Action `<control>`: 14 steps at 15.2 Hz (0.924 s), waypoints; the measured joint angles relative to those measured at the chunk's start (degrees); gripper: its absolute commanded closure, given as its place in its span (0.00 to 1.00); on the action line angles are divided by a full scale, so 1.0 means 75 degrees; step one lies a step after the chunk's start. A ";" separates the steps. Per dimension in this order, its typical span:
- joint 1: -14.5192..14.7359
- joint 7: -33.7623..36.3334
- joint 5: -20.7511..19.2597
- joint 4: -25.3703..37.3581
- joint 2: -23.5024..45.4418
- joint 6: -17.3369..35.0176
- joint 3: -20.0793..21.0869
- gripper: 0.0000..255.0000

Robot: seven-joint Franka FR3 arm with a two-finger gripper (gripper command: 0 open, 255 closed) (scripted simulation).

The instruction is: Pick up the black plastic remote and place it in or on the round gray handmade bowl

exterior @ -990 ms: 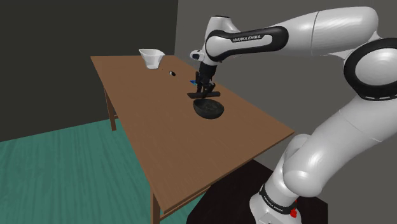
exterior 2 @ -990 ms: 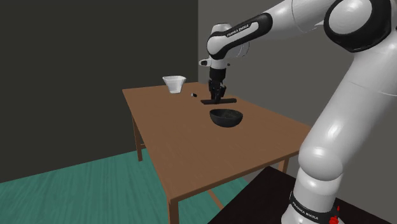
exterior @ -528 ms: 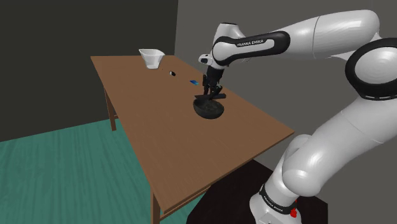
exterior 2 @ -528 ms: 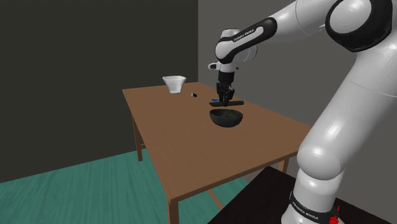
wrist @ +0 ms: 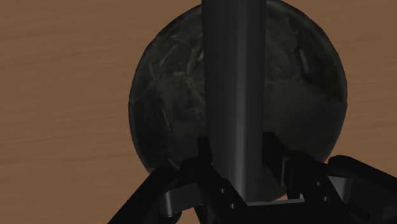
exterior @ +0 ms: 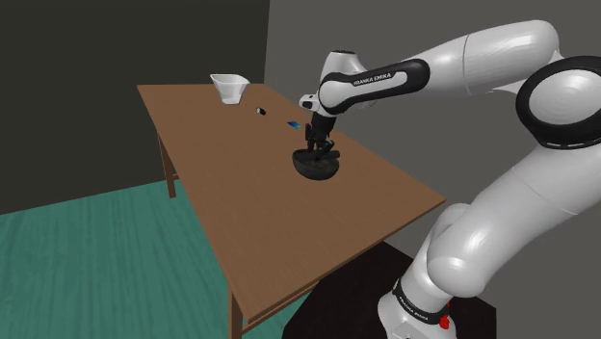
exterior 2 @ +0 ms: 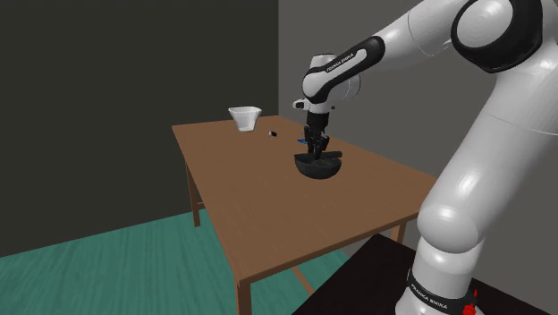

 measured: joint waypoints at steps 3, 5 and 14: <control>0.0001 0.0003 0.0001 -0.0027 0.0001 0.0038 0.0001 1.00; 0.0000 0.0003 0.0000 -0.0030 -0.0002 0.0042 0.0001 1.00; -0.0008 0.0018 -0.0031 0.0105 -0.0160 -0.0251 0.0021 0.00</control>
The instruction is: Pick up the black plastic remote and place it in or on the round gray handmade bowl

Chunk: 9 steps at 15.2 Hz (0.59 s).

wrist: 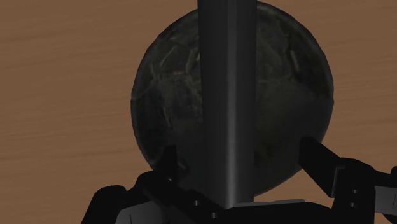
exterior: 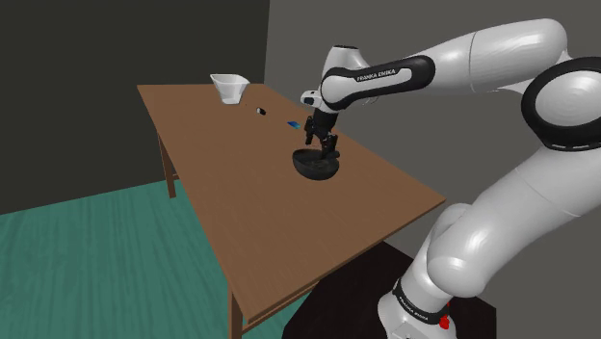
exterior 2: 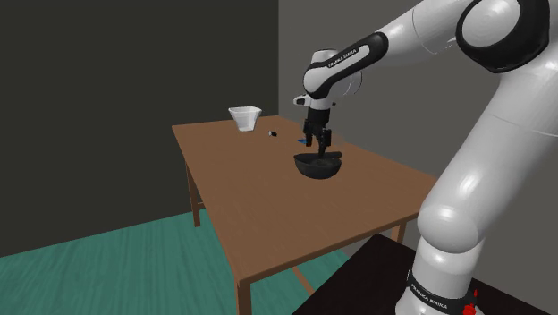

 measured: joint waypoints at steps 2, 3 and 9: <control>0.0016 0.0046 -0.0007 0.0335 -0.0125 -0.0452 0.0051 0.00; 0.0017 0.0055 -0.0014 0.0406 -0.0181 -0.0583 0.0063 0.00; 0.0009 0.0032 -0.0015 0.0497 -0.0199 -0.0700 0.0053 0.00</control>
